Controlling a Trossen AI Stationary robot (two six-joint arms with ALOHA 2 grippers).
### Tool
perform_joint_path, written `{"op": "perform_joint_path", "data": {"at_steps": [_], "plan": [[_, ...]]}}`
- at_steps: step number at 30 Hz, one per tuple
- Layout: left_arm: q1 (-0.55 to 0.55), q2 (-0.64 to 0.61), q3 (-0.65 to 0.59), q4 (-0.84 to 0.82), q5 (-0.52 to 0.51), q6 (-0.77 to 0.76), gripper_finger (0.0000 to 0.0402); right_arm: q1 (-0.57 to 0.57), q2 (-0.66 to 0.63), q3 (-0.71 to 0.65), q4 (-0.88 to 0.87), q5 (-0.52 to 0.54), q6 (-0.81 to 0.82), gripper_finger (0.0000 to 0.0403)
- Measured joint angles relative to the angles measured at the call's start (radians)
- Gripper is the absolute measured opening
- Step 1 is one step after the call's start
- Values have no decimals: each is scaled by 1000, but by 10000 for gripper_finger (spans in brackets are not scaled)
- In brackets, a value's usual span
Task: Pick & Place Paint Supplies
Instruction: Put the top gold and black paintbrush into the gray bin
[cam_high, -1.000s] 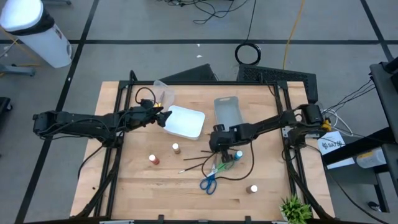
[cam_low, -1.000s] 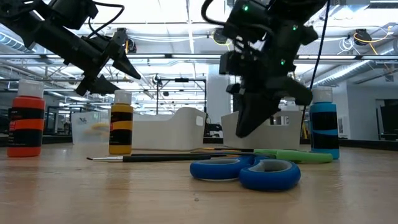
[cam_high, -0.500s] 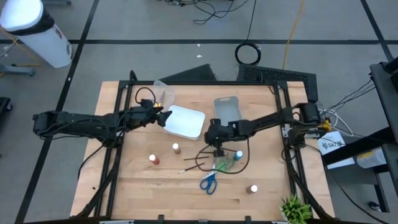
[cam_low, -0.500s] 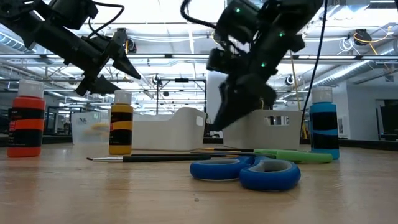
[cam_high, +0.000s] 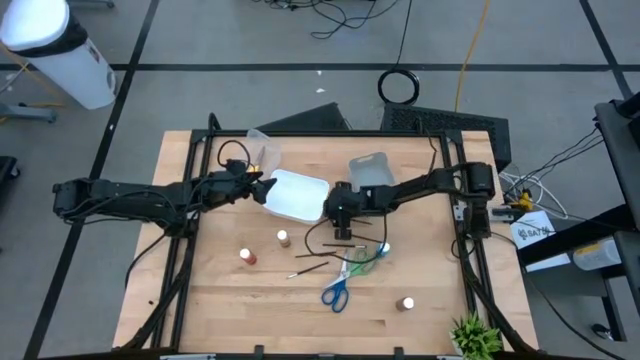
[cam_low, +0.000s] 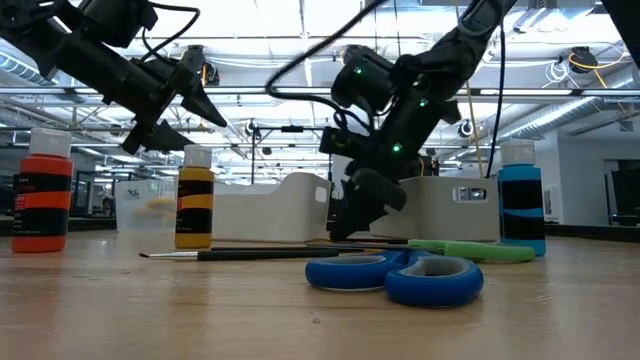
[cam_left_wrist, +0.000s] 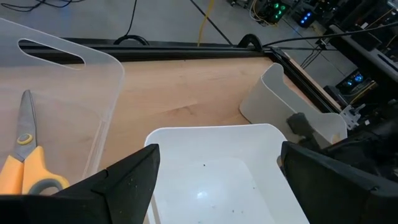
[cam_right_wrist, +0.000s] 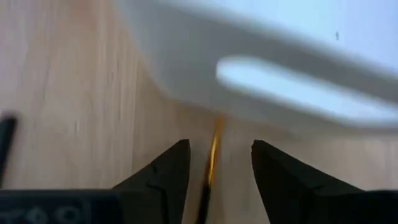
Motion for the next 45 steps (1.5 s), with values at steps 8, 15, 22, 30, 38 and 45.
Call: {"op": "perform_joint_path", "data": {"at_steps": [8, 15, 22, 30, 38, 45], "plan": [[0, 0, 0, 0, 0, 0, 347, -1, 36, 1, -29, -2, 6, 96], [0, 0, 0, -1, 0, 0, 347, -1, 38, -1, -47, -3, -3, 7], [0, 0, 0, -1, 0, 0, 347, 7, 61, -2, -64, 1, -9, 1], [0, 0, 0, -1, 0, 0, 347, 76, -5, -5, -21, 9, -12, 0], [0, 0, 0, -4, -1, 0, 347, 150, -139, -8, -18, 0, 2, 0], [0, 0, 0, -3, -1, 0, 347, 173, -290, -6, 19, 3, 43, 0]]}}
